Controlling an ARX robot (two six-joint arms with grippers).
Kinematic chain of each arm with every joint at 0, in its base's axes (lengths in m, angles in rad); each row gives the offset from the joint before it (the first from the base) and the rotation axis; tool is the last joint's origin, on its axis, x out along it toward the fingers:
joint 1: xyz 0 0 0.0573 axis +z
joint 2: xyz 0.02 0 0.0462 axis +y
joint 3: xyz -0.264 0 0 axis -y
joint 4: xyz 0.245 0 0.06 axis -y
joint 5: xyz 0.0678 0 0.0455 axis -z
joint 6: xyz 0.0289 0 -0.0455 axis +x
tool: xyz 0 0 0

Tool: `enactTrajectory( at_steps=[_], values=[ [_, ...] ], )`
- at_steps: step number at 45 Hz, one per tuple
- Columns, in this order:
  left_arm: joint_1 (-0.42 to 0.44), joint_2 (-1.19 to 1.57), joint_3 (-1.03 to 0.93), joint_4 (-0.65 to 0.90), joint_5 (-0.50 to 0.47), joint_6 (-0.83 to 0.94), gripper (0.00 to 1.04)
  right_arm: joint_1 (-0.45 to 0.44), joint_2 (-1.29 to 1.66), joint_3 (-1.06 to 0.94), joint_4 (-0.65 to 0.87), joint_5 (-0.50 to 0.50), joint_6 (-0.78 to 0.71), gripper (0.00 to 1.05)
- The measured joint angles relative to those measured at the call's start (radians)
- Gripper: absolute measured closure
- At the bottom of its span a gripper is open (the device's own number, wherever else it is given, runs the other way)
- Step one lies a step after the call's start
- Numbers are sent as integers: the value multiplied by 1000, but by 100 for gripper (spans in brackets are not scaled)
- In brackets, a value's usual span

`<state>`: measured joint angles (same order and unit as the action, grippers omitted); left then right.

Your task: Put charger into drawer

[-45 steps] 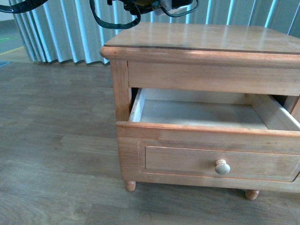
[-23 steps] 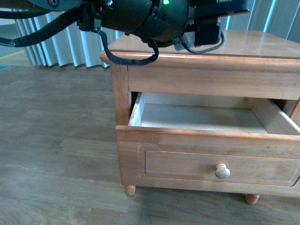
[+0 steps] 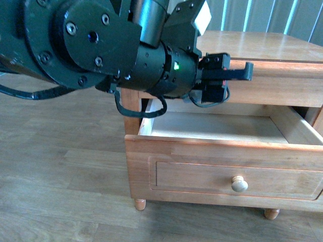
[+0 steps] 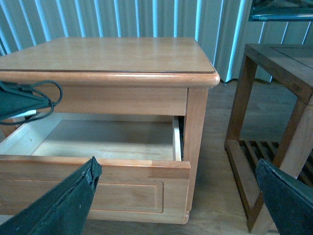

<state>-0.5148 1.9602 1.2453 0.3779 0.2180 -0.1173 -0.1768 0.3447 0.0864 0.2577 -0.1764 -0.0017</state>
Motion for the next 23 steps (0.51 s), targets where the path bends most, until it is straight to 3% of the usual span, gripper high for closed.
enactTrajectory(
  at_steps=[14, 23],
  values=[
    [13, 90, 21, -5, -16, -7, 65, 0, 0, 0, 0, 0, 0, 8],
    [25, 101, 28, -7, -34, -11, 40, 0, 0, 0, 0, 0, 0, 8]
  ],
)
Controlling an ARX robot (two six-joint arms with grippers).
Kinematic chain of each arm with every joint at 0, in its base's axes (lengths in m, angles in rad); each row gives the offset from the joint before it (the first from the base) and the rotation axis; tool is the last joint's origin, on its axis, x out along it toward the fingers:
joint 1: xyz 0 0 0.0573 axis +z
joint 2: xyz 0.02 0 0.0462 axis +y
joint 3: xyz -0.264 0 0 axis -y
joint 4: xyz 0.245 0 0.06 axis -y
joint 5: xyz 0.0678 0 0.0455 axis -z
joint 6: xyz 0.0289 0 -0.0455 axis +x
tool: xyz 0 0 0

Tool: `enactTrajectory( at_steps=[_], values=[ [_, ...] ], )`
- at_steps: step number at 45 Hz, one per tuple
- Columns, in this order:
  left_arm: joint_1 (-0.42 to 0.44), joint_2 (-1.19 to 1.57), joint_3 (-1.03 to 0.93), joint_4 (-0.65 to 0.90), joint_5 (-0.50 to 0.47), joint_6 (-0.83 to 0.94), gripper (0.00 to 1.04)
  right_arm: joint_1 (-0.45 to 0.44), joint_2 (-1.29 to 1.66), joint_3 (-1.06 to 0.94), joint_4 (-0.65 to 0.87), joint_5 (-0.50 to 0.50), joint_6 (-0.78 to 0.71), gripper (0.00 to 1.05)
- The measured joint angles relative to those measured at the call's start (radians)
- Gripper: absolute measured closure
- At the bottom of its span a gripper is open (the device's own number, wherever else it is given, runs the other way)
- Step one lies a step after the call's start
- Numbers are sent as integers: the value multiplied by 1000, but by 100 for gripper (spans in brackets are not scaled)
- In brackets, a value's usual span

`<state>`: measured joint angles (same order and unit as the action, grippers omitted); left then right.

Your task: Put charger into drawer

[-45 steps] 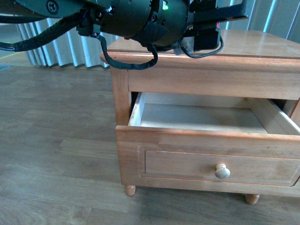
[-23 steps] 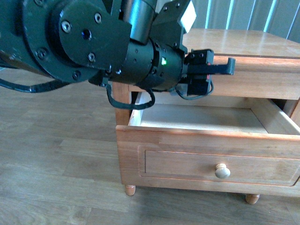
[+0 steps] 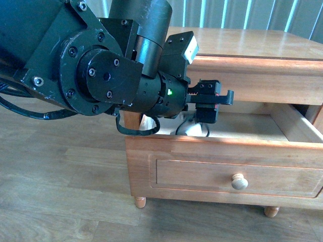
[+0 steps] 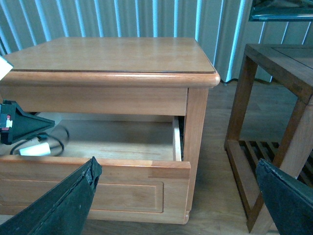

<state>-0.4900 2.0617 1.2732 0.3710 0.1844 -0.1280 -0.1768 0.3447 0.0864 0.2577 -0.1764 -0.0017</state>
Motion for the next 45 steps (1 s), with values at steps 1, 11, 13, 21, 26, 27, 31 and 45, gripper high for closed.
enactTrajectory(
  at_steps=[1, 11, 13, 21, 26, 27, 31, 45],
  values=[
    [3, 0, 3, 0, -8, 0, 35, 0, 0, 0, 0, 0, 0, 8],
    [11, -48, -4, 1, -55, 31, 5, 0, 0, 0, 0, 0, 0, 8],
    [13, -77, -13, 1, -60, 39, 7, 0, 0, 0, 0, 0, 0, 8],
    [27, -270, -90, 23, -124, 74, 6, 0, 0, 0, 0, 0, 0, 8],
    [38, -394, -162, 23, -186, 84, 6, 0, 0, 0, 0, 0, 0, 8],
    [40, -431, -185, 22, -209, 87, 6, 0, 0, 0, 0, 0, 0, 8],
    [45, -564, -270, 8, -299, 101, 6, 0, 0, 0, 0, 0, 0, 8],
    [-21, -1138, -607, -135, -662, 78, 6, 0, 0, 0, 0, 0, 0, 8]
  ],
)
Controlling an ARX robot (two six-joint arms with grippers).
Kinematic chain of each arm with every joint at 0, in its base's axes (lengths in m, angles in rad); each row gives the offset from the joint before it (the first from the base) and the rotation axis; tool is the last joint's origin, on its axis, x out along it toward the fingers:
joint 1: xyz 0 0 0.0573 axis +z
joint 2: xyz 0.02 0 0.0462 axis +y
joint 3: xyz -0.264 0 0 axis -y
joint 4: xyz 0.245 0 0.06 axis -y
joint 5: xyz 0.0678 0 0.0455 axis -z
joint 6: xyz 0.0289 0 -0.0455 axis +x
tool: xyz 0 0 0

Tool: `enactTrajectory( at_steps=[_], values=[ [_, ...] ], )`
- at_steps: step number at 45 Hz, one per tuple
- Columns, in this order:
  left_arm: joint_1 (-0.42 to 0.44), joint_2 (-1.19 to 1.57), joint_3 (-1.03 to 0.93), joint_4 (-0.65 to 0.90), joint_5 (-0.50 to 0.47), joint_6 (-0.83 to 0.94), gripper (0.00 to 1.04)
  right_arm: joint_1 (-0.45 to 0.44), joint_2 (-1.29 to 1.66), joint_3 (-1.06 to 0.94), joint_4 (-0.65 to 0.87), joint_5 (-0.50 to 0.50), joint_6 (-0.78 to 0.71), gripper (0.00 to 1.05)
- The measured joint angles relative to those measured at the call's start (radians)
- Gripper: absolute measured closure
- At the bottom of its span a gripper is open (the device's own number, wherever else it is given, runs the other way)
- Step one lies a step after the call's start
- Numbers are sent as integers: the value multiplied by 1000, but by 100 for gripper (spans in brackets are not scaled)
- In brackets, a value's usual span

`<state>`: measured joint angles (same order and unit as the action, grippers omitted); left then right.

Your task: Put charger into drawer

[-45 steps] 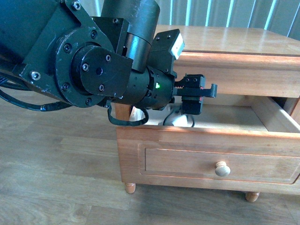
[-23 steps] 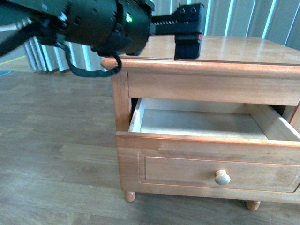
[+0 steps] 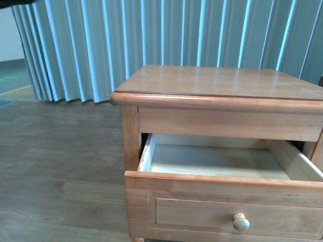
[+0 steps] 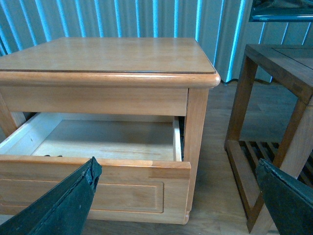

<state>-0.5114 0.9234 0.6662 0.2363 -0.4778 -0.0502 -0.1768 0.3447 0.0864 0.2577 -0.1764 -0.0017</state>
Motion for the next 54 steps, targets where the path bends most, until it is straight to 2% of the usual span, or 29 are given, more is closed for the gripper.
enactTrajectory(
  at_steps=[8, 13, 25, 27, 30, 33, 36, 41, 46, 54],
  values=[
    [-97, -257, -134, -121, -225, -71, 6, 0, 0, 0, 0, 0, 0, 8],
    [-127, -389, -208, -194, -354, -130, 6, 0, 0, 0, 0, 0, 0, 8],
    [-133, -428, -231, -210, -380, -172, 6, 0, 0, 0, 0, 0, 0, 8],
    [-114, -444, -238, -202, -313, -141, 10, 0, 0, 0, 0, 0, 0, 8],
    [-33, -502, -294, -195, -87, -46, 27, 0, 0, 0, 0, 0, 0, 8],
    [48, -559, -350, -194, 31, 4, 43, 0, 0, 0, 0, 0, 0, 8],
    [89, -628, -392, -235, 60, 23, 57, 0, 0, 0, 0, 0, 0, 8],
    [182, -729, -452, -254, 168, 32, 82, 1, 0, 0, 0, 1, 0, 8],
    [251, -763, -490, -254, 225, 35, 100, 1, 0, 0, 0, 1, 0, 8],
    [332, -803, -534, -254, 304, 40, 101, 1, 0, 0, 0, 0, 0, 8]
  ],
)
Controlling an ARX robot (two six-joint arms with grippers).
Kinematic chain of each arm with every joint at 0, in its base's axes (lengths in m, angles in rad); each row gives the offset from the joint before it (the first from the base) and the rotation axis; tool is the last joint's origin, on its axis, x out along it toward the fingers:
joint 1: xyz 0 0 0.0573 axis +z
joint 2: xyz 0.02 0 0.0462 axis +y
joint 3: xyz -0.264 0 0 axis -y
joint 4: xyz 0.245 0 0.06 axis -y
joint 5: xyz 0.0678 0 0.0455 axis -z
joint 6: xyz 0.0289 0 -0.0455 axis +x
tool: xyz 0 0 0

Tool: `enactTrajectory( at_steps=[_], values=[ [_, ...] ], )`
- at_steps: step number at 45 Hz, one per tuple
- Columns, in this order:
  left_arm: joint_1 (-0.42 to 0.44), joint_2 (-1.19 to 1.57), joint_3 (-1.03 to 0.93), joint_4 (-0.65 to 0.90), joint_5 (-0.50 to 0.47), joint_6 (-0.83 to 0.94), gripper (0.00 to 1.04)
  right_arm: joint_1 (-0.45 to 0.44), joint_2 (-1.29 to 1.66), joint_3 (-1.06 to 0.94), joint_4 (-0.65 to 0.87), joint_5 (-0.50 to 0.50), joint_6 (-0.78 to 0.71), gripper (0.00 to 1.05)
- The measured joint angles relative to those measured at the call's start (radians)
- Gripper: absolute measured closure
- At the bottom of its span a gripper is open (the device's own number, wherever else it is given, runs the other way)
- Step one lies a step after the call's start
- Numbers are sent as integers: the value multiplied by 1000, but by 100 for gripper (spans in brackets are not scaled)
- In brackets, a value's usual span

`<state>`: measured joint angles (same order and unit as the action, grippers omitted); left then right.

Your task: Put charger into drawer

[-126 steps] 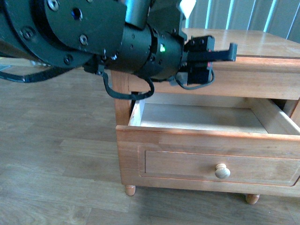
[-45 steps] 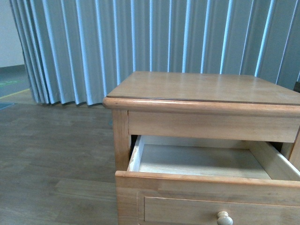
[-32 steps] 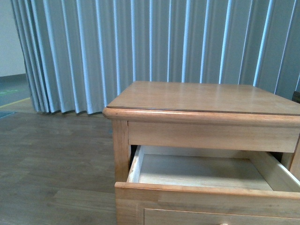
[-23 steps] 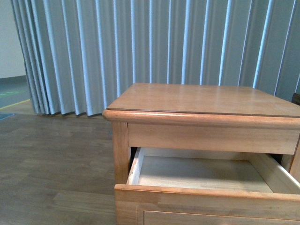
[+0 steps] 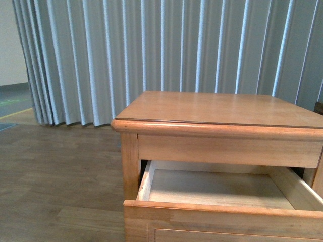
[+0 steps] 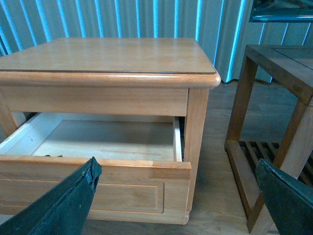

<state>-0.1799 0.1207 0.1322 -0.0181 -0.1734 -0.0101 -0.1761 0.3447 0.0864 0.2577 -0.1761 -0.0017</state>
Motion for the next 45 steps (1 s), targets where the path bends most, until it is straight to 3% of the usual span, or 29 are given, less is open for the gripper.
enactTrajectory(
  at_steps=[3, 7, 10, 45],
  values=[
    [36, -13, -11, 0, 34, 2, 101, 0, 0, 0, 0, 0, 0, 8],
    [143, -32, -29, 0, 163, 3, 101, 0, 0, 0, 0, 0, 0, 8],
    [171, -39, -38, 0, 158, 3, 101, 0, 0, 0, 0, 0, 0, 8],
    [177, -117, -120, 12, 171, 3, 101, 0, 0, 0, 0, 0, 0, 8]
  ],
)
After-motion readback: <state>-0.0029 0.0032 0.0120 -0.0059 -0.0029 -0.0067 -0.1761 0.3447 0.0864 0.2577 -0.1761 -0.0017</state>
